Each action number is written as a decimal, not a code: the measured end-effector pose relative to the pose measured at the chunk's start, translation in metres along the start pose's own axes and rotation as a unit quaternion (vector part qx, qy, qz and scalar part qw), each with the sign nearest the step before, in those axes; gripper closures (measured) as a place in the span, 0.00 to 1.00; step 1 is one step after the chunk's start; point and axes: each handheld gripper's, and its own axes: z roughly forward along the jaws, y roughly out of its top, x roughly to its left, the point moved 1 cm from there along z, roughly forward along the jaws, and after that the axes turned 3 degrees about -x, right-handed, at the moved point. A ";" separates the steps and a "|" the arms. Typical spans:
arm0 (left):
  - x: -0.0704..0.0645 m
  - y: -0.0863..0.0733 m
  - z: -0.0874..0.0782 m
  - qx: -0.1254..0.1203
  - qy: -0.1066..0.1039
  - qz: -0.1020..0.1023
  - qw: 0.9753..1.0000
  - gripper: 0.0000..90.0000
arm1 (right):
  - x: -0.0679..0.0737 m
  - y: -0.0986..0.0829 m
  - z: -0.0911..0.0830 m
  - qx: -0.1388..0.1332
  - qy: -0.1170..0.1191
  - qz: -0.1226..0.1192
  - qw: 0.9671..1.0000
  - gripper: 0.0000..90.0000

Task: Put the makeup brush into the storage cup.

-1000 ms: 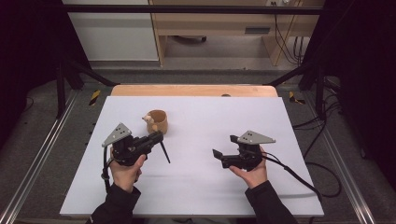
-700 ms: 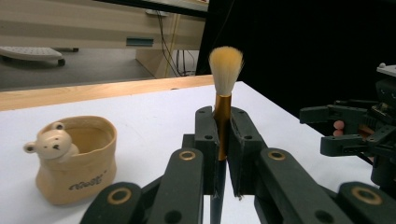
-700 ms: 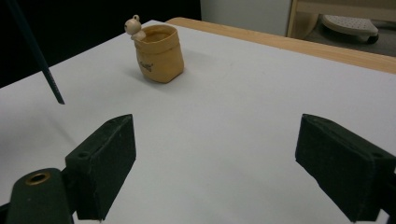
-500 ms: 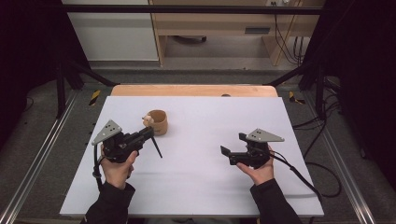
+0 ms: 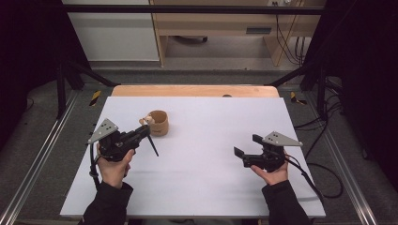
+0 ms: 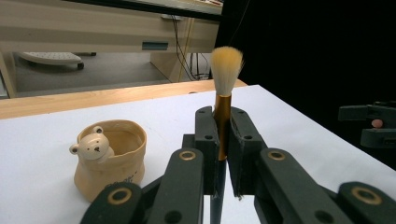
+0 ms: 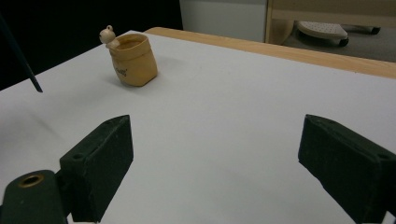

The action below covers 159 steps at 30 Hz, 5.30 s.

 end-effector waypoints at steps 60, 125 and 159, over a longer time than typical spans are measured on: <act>0.029 0.072 0.048 0.018 0.032 0.030 0.999 0.93 | -0.011 -0.029 -0.030 -0.002 -0.012 0.008 1.000 0.10; 0.065 0.039 0.123 0.060 0.092 0.050 0.993 0.93 | -0.011 -0.030 -0.029 0.000 -0.008 0.007 1.000 0.10; 0.066 0.007 0.128 0.096 0.084 0.064 0.990 0.92 | -0.011 -0.030 -0.028 0.004 -0.008 0.002 1.000 0.10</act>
